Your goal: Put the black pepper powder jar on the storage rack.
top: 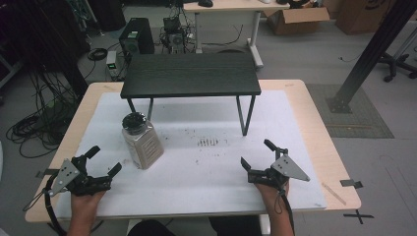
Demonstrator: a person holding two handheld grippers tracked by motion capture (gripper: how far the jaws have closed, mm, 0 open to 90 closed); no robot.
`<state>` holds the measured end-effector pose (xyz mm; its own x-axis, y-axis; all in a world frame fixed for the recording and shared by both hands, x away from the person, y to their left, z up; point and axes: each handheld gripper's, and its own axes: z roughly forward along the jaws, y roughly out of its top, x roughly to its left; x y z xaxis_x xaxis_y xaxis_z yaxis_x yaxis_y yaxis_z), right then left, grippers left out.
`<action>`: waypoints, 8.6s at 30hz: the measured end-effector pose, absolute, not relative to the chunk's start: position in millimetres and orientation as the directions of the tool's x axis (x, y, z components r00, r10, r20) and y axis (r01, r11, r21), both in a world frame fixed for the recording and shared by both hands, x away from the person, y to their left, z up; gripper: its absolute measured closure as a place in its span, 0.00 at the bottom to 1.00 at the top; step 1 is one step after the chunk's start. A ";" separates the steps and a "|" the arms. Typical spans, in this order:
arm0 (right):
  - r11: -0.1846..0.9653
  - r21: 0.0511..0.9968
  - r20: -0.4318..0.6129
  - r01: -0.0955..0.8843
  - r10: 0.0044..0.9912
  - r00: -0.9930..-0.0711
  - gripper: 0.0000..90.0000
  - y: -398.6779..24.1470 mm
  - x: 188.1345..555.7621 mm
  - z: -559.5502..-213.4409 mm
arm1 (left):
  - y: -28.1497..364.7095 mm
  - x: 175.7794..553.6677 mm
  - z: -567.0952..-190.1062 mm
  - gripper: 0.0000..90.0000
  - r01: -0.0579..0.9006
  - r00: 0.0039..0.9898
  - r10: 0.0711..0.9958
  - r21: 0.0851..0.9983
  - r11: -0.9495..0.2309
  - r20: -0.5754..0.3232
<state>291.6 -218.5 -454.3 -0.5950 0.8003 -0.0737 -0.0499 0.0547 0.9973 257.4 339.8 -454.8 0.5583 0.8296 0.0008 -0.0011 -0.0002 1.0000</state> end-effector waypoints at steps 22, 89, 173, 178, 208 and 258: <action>0.046 0.997 -0.069 -0.055 0.800 -0.596 0.00 -219.4 291.4 -454.4 | 334.7 256.5 -444.2 0.00 0.038 0.581 0.812 0.998 0.041 -0.056; 0.033 0.998 -0.058 -0.052 0.802 -0.594 0.00 -220.5 291.5 -454.6 | 261.7 321.8 -387.5 0.00 0.173 0.608 0.793 0.980 -0.093 -0.032; 0.026 0.998 -0.056 -0.059 0.802 -0.594 0.00 -221.2 291.0 -454.8 | 235.6 304.1 -309.7 0.26 0.117 0.675 0.737 0.984 -0.132 0.019; 0.025 0.998 -0.056 -0.060 0.802 -0.594 0.00 -221.4 291.1 -454.8 | 229.2 305.2 -291.5 0.26 0.105 0.697 0.717 0.984 -0.140 0.028; 0.020 0.998 -0.051 -0.059 0.801 -0.596 0.00 -221.9 291.1 -454.9 | 200.6 329.0 -196.1 0.26 0.060 0.758 0.651 0.989 -0.134 0.042; 0.018 0.999 -0.045 -0.051 0.804 -0.593 0.00 -221.9 291.9 -454.7 | 187.2 455.5 -172.7 0.25 0.119 0.687 0.727 0.984 -0.135 0.016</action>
